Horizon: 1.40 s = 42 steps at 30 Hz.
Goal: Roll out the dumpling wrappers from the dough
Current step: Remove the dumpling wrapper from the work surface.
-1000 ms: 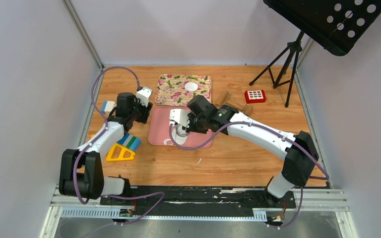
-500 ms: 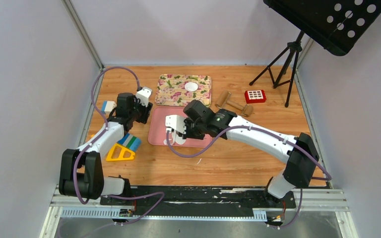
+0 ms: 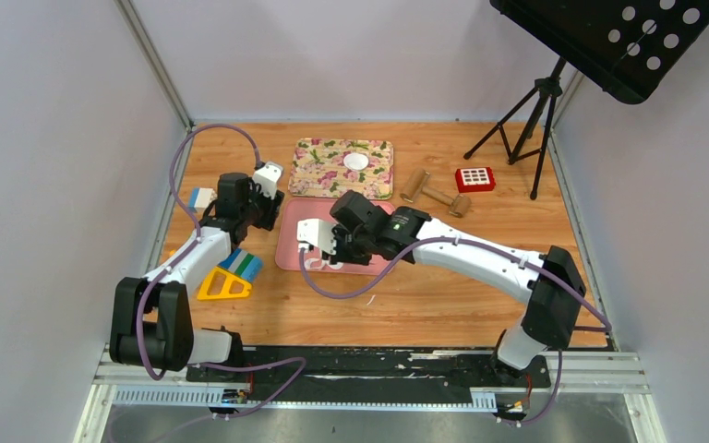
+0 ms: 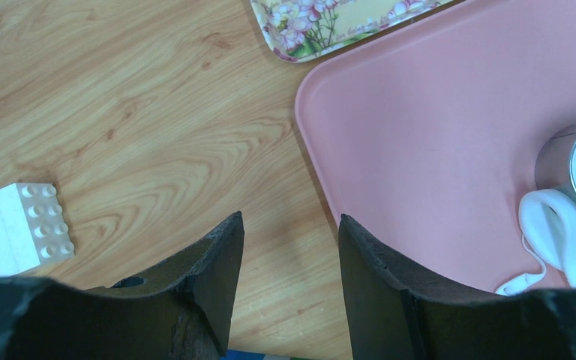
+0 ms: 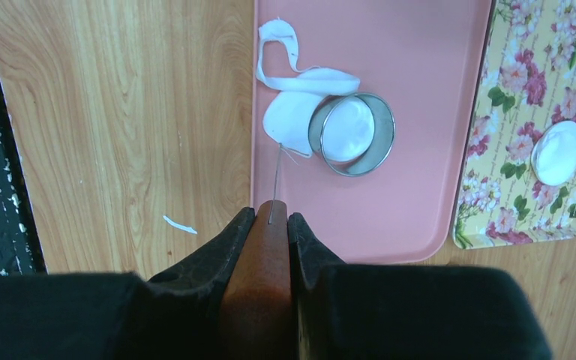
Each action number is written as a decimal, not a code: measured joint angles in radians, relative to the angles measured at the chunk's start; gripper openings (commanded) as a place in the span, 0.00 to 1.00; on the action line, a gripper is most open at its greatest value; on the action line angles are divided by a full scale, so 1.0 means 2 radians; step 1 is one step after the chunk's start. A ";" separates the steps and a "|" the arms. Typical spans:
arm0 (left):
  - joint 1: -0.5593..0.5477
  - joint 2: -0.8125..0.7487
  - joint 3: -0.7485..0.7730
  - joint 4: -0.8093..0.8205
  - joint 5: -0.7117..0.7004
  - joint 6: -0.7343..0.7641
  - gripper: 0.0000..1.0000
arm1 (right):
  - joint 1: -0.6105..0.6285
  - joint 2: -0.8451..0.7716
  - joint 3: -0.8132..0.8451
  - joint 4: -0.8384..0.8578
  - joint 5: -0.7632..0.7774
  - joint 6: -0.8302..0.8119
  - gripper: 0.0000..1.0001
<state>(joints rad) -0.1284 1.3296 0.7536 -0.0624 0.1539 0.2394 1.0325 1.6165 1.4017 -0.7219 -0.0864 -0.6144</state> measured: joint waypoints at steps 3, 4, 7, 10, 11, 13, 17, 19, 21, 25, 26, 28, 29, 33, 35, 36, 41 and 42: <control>0.000 0.000 0.000 0.000 0.002 -0.001 0.57 | 0.010 0.012 0.012 0.000 0.006 0.005 0.00; 0.000 0.000 0.000 0.000 0.002 -0.001 0.57 | 0.012 0.017 0.017 0.000 0.009 0.007 0.00; 0.000 0.000 0.000 0.000 0.005 -0.003 0.57 | 0.017 0.029 0.030 0.002 0.016 0.011 0.00; 0.000 0.003 0.000 0.000 0.009 -0.004 0.57 | 0.021 0.040 0.041 0.004 0.021 0.015 0.00; 0.000 0.004 0.000 0.000 0.010 -0.005 0.57 | 0.023 0.044 0.045 0.004 0.023 0.016 0.00; -0.001 0.005 -0.001 0.000 0.011 -0.005 0.57 | 0.027 0.051 0.053 0.005 0.028 0.019 0.00; -0.001 0.006 -0.003 0.000 0.013 -0.005 0.57 | 0.034 0.064 0.065 0.011 0.035 0.021 0.00; -0.001 0.010 -0.003 0.000 0.011 -0.005 0.57 | 0.035 0.064 0.066 0.013 0.037 0.022 0.00; -0.001 0.015 -0.003 0.000 0.004 -0.005 0.57 | 0.035 0.064 0.067 0.014 0.040 0.022 0.00; -0.001 0.038 0.000 -0.001 -0.027 -0.005 0.57 | 0.036 0.064 0.070 0.015 0.044 0.023 0.00; -0.001 0.046 0.003 -0.003 -0.033 -0.005 0.57 | 0.036 0.064 0.071 0.015 0.044 0.023 0.00; -0.002 0.061 0.009 -0.005 -0.045 -0.005 0.57 | 0.037 0.064 0.071 0.016 0.045 0.023 0.00; -0.002 0.071 0.015 -0.008 -0.052 -0.005 0.57 | 0.037 0.064 0.071 0.016 0.045 0.023 0.00; -0.004 0.100 0.030 -0.013 -0.065 -0.005 0.57 | 0.039 0.064 0.072 0.016 0.048 0.024 0.00; -0.005 0.111 0.037 -0.017 -0.065 -0.007 0.57 | 0.040 0.064 0.072 0.016 0.049 0.024 0.00; -0.005 0.115 0.039 -0.017 -0.064 -0.008 0.57 | 0.040 0.064 0.072 0.016 0.050 0.024 0.00; -0.012 0.129 0.047 -0.025 -0.064 -0.014 0.57 | 0.040 0.064 0.072 0.016 0.055 0.024 0.00; -0.014 0.132 0.050 -0.027 -0.064 -0.015 0.56 | 0.040 0.064 0.072 0.016 0.056 0.024 0.00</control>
<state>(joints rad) -0.1555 1.5929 0.8532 -0.1169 0.0254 0.2100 1.1126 1.7451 1.5459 -0.6899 0.0254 -0.5659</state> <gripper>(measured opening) 0.571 0.183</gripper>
